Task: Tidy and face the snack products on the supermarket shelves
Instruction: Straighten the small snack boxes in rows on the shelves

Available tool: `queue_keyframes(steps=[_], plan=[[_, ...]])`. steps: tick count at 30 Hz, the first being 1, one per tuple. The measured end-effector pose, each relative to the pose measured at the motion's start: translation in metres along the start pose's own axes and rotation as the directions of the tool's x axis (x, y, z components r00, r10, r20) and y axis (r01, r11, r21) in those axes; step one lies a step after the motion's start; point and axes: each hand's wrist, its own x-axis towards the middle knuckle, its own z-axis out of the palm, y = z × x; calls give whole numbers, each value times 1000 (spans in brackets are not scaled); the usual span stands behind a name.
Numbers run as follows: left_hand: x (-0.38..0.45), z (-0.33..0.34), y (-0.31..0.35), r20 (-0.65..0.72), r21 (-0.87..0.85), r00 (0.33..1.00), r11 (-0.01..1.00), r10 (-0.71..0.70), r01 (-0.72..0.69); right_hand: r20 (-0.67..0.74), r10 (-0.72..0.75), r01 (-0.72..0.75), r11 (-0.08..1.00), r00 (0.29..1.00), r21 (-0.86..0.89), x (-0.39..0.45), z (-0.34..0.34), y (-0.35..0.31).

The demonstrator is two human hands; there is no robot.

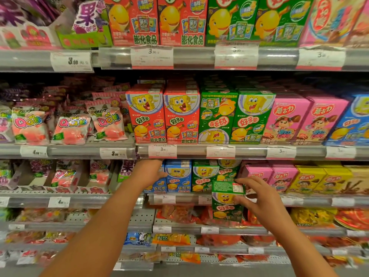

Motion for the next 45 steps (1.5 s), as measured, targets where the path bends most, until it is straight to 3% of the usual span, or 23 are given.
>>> queue_keyframes(steps=[4, 11, 18, 28, 39, 45], plan=[[-2, -2, 4, -4, 17, 999, 999, 33, -33, -39, 14, -15, 1000, 999, -18, 0, -6, 4], [-10, 1, 39, -136, 167, 984, 982, 113, -90, -120, 11, -21, 997, 993, -80, 8, -11, 15], [-7, 15, 104, -224, 137, 918, 943, 328, -304, -119, -25, 11, 993, 993, -116, 24, -8, 15], [11, 19, 134, -199, 140, 966, 981, 163, -137, -146, -17, -4, 990, 989, -141, 29, -12, 23], [3, 18, 125, -328, 168, 906, 960, 269, -224, -112, -62, 32, 967, 992, -254, 39, -2, 26], [2, 19, 121, -333, 174, 904, 959, 269, -222, -83, -130, 76, 882, 988, -466, 54, -1, 32]])
